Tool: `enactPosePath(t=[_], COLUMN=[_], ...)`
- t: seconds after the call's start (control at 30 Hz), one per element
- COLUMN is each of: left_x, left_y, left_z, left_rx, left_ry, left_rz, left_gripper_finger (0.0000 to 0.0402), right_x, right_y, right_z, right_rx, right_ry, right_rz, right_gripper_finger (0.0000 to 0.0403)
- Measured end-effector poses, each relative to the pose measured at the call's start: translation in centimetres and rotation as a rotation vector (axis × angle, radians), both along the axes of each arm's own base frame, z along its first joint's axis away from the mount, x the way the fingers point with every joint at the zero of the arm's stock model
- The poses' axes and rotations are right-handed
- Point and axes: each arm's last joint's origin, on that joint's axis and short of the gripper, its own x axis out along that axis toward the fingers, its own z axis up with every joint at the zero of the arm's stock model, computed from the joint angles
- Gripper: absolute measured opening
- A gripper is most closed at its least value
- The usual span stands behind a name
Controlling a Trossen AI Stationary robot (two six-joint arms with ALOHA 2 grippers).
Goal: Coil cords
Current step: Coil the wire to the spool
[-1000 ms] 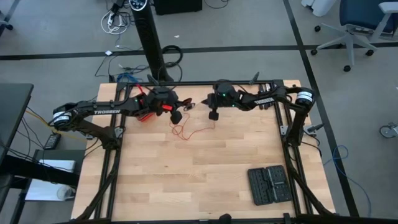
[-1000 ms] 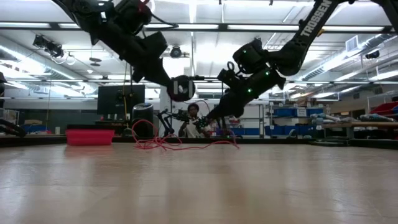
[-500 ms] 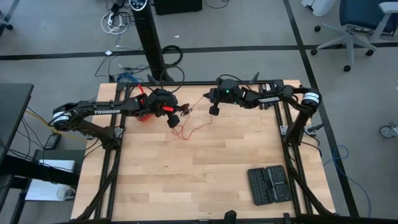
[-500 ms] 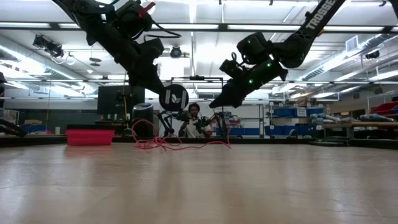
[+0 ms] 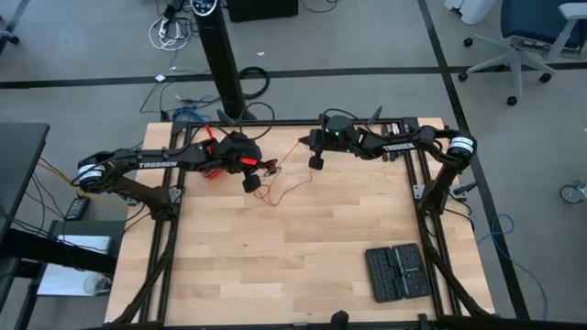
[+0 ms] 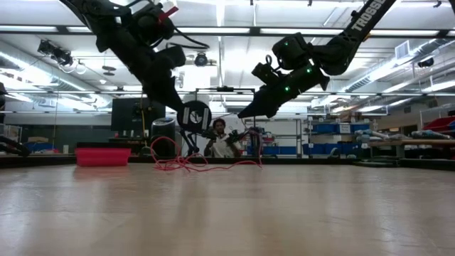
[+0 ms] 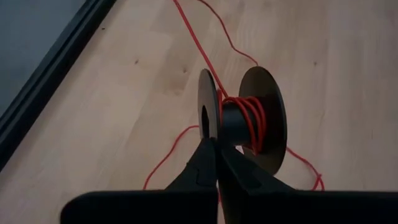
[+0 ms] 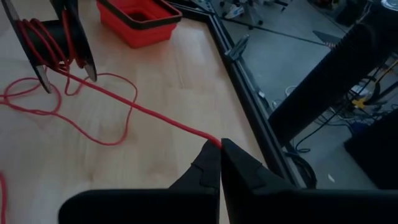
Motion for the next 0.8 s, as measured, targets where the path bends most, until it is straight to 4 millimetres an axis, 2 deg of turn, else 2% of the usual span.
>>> enactPosePath(t=[0.43,0.8], left_x=[-0.3,0.1], left_y=[0.0,0.3], left_z=[-0.3,-0.4], left_rx=[0.014,0.003], left_ry=[0.049,0.011], left_rz=[0.028,0.125], left_gripper_finger=[0.0001,0.0], right_x=[0.3,1.5], right_y=[0.4,1.9], right_z=[0.3,1.1], right_rx=[0.027,0.055], right_ry=[-0.042,-0.121], right_rz=[-0.021,0.017], right_gripper_finger=[0.0001,0.0001])
